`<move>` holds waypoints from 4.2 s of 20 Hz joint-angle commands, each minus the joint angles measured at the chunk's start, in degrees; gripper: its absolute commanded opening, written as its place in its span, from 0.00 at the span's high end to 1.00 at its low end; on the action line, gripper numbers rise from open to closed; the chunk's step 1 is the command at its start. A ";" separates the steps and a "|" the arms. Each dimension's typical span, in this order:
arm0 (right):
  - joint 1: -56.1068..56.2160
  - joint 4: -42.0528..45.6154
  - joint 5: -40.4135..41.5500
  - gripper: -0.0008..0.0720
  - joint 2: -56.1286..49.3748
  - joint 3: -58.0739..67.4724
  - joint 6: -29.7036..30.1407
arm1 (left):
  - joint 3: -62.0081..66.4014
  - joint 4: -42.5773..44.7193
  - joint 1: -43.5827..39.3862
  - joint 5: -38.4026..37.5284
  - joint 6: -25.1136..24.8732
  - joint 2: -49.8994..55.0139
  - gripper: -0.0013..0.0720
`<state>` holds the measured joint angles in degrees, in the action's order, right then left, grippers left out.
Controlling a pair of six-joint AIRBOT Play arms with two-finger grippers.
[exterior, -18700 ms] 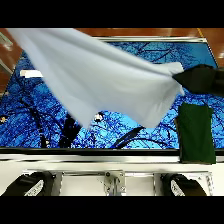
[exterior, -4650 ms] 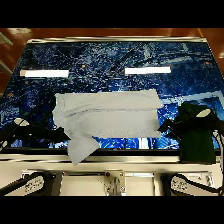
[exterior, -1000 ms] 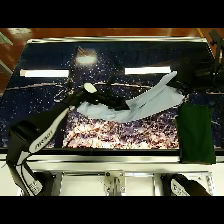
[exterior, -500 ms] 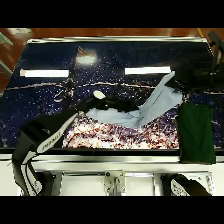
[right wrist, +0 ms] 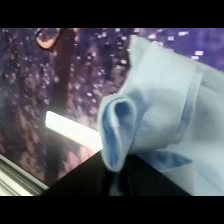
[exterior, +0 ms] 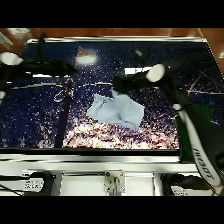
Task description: Fold the shirts.
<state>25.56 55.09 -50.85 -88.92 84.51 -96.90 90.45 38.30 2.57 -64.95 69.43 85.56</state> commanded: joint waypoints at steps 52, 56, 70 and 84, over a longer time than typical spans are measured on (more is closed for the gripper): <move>-77.77 -4.04 -25.53 0.90 23.15 -10.54 6.49 | -0.11 2.71 4.79 -14.62 0.04 -12.59 0.93; -78.36 -2.97 -28.35 0.90 27.17 -10.54 5.55 | -0.11 2.71 4.79 -14.60 -0.85 -12.57 0.93; -76.00 27.89 -49.81 0.90 29.16 -24.11 3.93 | -0.11 2.69 4.79 -14.64 -2.25 -12.59 0.93; -65.37 21.55 -25.38 0.09 29.16 -11.10 11.93 | -0.11 42.75 -6.80 -14.19 12.68 -11.10 0.93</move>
<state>-45.98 82.67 -84.60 -59.81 67.77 -87.24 90.35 59.48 1.28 -79.05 73.71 73.76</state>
